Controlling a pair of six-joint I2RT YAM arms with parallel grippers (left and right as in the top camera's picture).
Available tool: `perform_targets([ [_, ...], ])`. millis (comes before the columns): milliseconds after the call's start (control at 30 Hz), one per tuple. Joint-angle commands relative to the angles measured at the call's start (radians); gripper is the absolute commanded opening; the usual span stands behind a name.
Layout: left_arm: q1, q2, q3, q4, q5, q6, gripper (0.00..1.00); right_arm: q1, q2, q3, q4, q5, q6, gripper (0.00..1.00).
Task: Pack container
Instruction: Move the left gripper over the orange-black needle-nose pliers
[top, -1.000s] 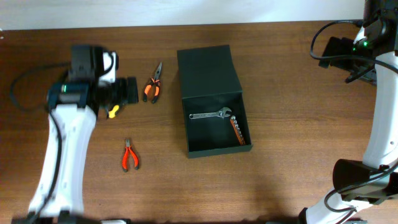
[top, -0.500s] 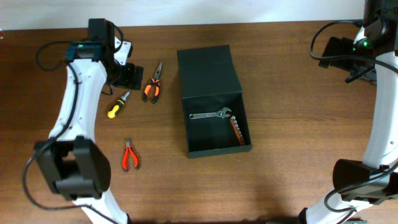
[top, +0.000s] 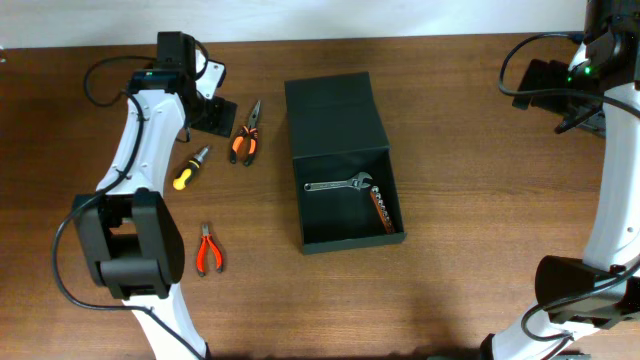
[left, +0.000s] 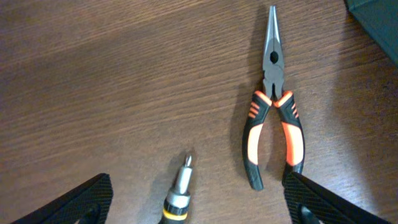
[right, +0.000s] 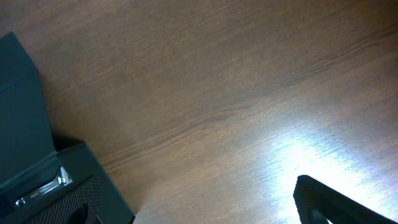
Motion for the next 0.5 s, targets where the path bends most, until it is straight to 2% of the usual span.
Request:
perform_targets([
  [0, -0.016, 0.059, 0.015, 0.002, 0.0, 0.018, 0.89, -0.003, -0.008, -0.001, 0.0, -0.005, 0.003, 0.99],
  [33, -0.022, 0.068, 0.015, -0.001, 0.0, 0.018, 0.85, -0.003, -0.008, -0.001, 0.0, -0.005, 0.003, 0.99],
  [467, -0.065, 0.135, 0.015, 0.023, -0.064, 0.014, 0.85, -0.003, -0.008, -0.001, 0.0, -0.005, 0.003, 0.99],
])
